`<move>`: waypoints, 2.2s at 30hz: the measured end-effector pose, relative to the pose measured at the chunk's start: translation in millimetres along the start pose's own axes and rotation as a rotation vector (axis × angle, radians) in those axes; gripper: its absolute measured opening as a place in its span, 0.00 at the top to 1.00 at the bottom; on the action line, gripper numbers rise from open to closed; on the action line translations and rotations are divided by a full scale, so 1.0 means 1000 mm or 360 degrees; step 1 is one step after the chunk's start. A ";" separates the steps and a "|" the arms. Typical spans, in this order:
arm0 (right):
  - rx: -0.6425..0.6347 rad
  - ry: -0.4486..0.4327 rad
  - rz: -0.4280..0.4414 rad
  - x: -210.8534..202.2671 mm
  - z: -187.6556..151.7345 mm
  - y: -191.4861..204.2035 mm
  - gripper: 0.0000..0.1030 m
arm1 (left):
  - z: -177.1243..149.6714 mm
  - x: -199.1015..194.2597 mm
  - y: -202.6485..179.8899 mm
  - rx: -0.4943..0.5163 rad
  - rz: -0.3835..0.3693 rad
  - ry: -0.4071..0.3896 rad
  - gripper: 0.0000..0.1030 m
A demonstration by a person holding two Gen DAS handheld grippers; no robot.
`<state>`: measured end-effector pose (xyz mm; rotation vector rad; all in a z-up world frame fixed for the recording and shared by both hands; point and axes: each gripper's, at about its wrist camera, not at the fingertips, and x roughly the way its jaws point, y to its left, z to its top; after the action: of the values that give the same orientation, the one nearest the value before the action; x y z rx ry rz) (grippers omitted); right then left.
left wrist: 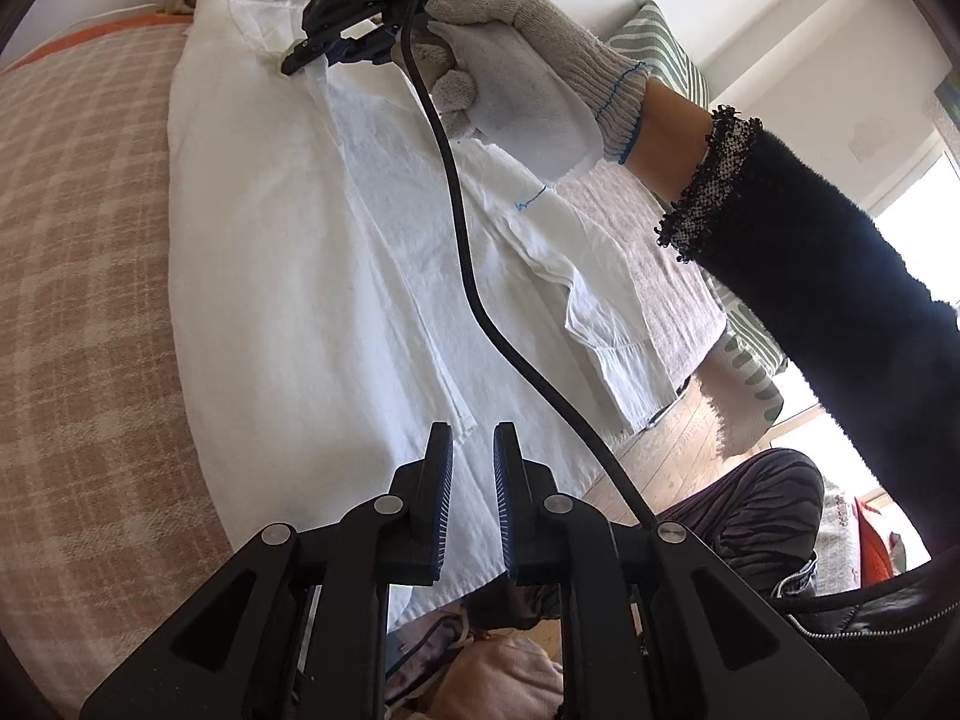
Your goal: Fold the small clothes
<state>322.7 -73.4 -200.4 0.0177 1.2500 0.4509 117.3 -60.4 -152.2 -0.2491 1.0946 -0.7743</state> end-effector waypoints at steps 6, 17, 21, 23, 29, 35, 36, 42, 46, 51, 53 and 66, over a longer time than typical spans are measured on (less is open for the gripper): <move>-0.0066 0.0032 -0.0030 0.006 -0.002 0.003 0.92 | -0.003 -0.052 0.026 -0.0087 -0.0067 -0.0184 0.88; -0.0072 0.0035 -0.0057 -0.002 -0.005 0.002 0.92 | 0.031 -0.048 0.061 -0.0266 0.0175 -0.0332 0.88; -0.0069 0.0043 -0.0052 -0.005 -0.004 -0.003 0.93 | 0.029 -0.017 0.057 -0.0166 0.0246 -0.0187 0.88; -0.0063 0.0062 -0.0010 -0.003 -0.005 -0.005 0.93 | 0.023 -0.002 0.059 -0.0164 0.0250 -0.0076 0.88; -0.0017 0.0030 0.0039 -0.014 -0.007 -0.009 0.61 | 0.002 -0.004 0.054 -0.0072 0.0298 -0.0064 0.88; 0.0000 -0.0106 0.0080 -0.060 -0.020 -0.012 0.52 | -0.022 -0.019 0.031 0.0107 0.0375 -0.0089 0.88; -0.0006 -0.0124 0.0080 -0.068 -0.024 -0.012 0.52 | -0.025 -0.021 0.032 0.0087 0.0350 -0.0078 0.88; 0.0012 -0.0243 0.0134 -0.131 -0.056 -0.032 0.52 | -0.031 -0.037 0.017 0.0056 0.0286 -0.0130 0.88; 0.0066 -0.0324 0.0144 -0.172 -0.083 -0.054 0.52 | -0.021 -0.040 -0.004 0.0128 0.0299 -0.0216 0.87; 0.0141 -0.0414 0.0119 -0.216 -0.115 -0.089 0.50 | -0.010 -0.026 -0.031 0.0157 0.0225 -0.0266 0.85; 0.0197 -0.0437 0.0123 -0.232 -0.130 -0.108 0.50 | -0.005 -0.017 -0.044 0.0171 0.0185 -0.0264 0.85; 0.0439 -0.0549 0.0113 -0.293 -0.217 -0.209 0.50 | 0.012 0.065 -0.148 0.0495 0.0077 -0.0111 0.52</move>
<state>120.1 -413.2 -58.4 0.3610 0.9644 0.3175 77.8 -212.6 -112.2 0.0137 0.8969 -0.8738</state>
